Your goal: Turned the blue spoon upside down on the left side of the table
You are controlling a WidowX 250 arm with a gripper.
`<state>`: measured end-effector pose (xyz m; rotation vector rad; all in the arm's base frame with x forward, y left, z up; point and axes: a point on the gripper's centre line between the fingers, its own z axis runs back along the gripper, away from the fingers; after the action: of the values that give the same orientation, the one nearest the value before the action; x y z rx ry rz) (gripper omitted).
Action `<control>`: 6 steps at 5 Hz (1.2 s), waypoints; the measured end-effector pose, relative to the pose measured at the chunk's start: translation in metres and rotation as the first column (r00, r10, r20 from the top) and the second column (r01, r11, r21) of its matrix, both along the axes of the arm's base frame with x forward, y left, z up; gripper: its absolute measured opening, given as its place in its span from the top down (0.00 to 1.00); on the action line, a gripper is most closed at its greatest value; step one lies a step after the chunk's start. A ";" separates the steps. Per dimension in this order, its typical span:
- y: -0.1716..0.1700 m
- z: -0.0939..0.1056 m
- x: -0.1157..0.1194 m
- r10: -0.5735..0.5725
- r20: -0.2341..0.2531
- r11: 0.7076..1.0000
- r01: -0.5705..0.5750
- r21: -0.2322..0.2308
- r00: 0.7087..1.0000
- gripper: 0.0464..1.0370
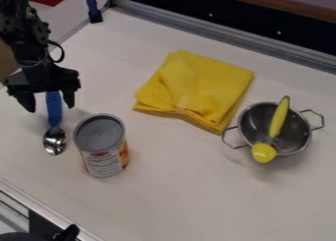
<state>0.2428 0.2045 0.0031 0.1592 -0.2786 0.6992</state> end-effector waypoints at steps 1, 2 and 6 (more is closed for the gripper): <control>0.001 -0.009 -0.001 0.015 0.016 1.000 -0.015 0.014 1.000 0.04; 0.002 -0.020 -0.004 0.048 0.007 0.999 -0.048 -0.016 0.999 0.04; 0.030 -0.027 0.007 0.178 -0.066 0.980 -0.183 -0.082 0.982 0.59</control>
<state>0.2497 0.2346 -0.0239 0.1218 -0.1781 0.8842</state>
